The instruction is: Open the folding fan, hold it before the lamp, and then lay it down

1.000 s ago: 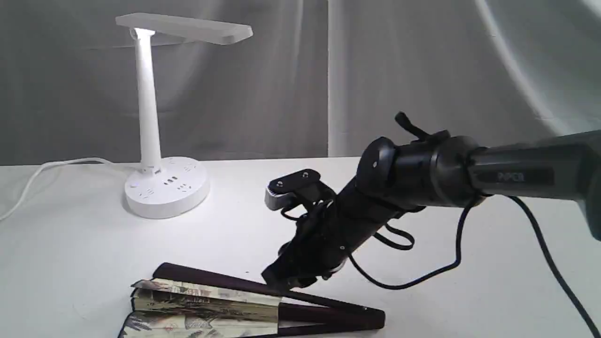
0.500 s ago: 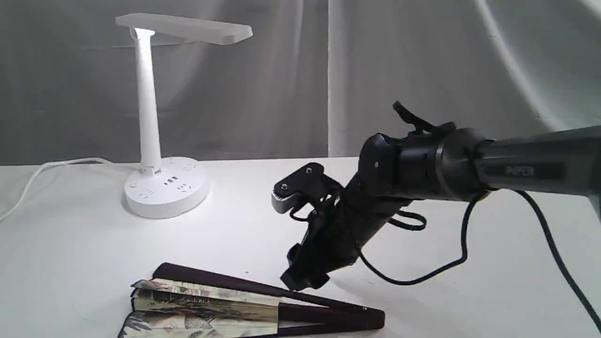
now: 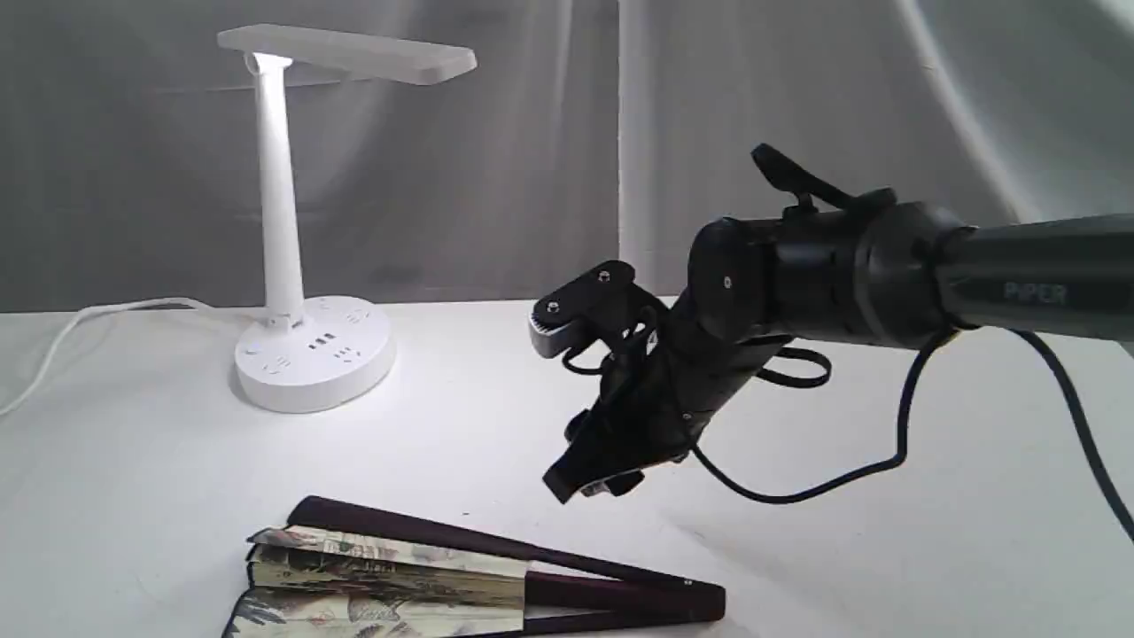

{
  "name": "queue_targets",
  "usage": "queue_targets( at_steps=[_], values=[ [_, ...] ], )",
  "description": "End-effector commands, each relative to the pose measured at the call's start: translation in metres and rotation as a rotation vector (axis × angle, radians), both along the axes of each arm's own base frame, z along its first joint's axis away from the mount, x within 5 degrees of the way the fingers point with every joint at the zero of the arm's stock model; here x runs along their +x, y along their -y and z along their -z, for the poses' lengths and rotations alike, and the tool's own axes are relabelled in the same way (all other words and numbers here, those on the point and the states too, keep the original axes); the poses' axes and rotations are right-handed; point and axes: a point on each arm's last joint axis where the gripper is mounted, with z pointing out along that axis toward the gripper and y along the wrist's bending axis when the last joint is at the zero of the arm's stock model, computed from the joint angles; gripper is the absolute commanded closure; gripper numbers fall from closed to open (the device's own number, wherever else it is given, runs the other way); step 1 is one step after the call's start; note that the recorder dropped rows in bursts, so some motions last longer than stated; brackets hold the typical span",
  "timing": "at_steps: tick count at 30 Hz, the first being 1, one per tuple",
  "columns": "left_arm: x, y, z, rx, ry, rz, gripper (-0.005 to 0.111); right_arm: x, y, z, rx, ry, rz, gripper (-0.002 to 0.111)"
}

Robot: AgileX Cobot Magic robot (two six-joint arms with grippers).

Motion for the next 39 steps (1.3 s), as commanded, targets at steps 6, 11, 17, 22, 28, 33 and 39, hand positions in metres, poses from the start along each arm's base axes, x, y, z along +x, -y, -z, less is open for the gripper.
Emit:
queue_targets(
  at_steps=[6, 11, 17, 22, 28, 33, 39],
  values=[
    [0.023, 0.000, -0.052, -0.068, -0.057, 0.010, 0.107, -0.002, 0.002, -0.005, -0.003, 0.001, 0.003, 0.059],
    [0.068, 0.004, -0.064, -0.029, -0.370, 0.019, 0.107, -0.002, 0.002, -0.005, -0.005, -0.003, 0.003, 0.059],
    [0.129, 0.008, -0.030, 0.145, -0.799, 0.057, 0.107, -0.002, 0.002, -0.005, -0.005, -0.003, 0.003, 0.059],
    [0.158, 0.009, 0.019, 0.149, -1.040, 0.071, 0.107, -0.002, 0.002, -0.005, -0.005, -0.003, 0.003, 0.059],
    [0.174, 0.010, 0.062, 0.159, -1.213, 0.082, 0.107, -0.002, 0.002, -0.005, -0.005, -0.003, 0.003, 0.059],
    [0.178, 0.009, 0.072, 0.194, -1.233, 0.096, 0.107, -0.002, 0.002, -0.005, -0.005, -0.003, 0.003, 0.059],
    [0.168, 0.051, 0.064, 0.518, -1.045, 0.319, 0.107, -0.002, 0.002, -0.005, -0.006, -0.002, 0.002, 0.059]
  ],
)
